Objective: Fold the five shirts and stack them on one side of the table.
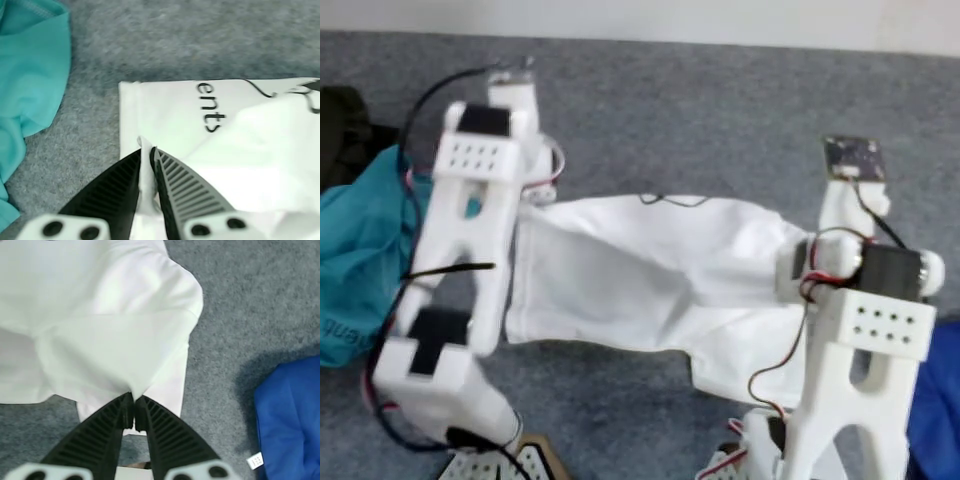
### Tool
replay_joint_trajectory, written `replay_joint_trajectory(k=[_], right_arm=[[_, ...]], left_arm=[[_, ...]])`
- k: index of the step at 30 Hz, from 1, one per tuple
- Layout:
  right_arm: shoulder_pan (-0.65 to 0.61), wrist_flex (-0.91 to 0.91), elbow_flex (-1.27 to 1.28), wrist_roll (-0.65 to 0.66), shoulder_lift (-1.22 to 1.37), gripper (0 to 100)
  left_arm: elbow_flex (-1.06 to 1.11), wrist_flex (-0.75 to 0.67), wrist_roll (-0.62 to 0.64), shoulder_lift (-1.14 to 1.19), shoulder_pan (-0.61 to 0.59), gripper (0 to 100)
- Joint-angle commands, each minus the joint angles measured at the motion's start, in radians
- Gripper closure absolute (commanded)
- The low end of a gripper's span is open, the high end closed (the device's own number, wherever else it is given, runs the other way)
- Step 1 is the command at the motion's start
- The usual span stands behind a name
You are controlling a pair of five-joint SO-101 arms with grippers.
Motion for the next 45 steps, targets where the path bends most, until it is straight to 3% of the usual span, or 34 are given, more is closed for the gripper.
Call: replay_joint_trajectory(k=[1, 7, 17, 30, 42, 45], right_arm=[[0.064, -0.050, 0.065, 0.061, -0.041, 99.3], [0.110, -0.082, 0.194, 0.133, -0.079, 99.3], [0.114, 0.018, 0.328, 0.305, -0.252, 99.3], [0.329, 0.008, 0.575, 0.555, -0.367, 99.3], [0.407, -0.077, 0.664, 0.614, -0.367, 99.3], [0.407, -0.079, 0.665, 0.614, -0.367, 99.2]], left_arm=[[0.352, -0.193, -0.031, -0.213, -0.022, 99], [0.739, -0.371, -0.181, -0.483, -0.024, 99], [1.072, -0.390, -0.334, -0.820, -0.028, 99], [1.188, -0.385, -0.396, -0.941, -0.030, 99], [1.194, -0.384, -0.402, -0.946, -0.030, 99], [1.194, -0.379, -0.474, -0.946, -0.028, 99]])
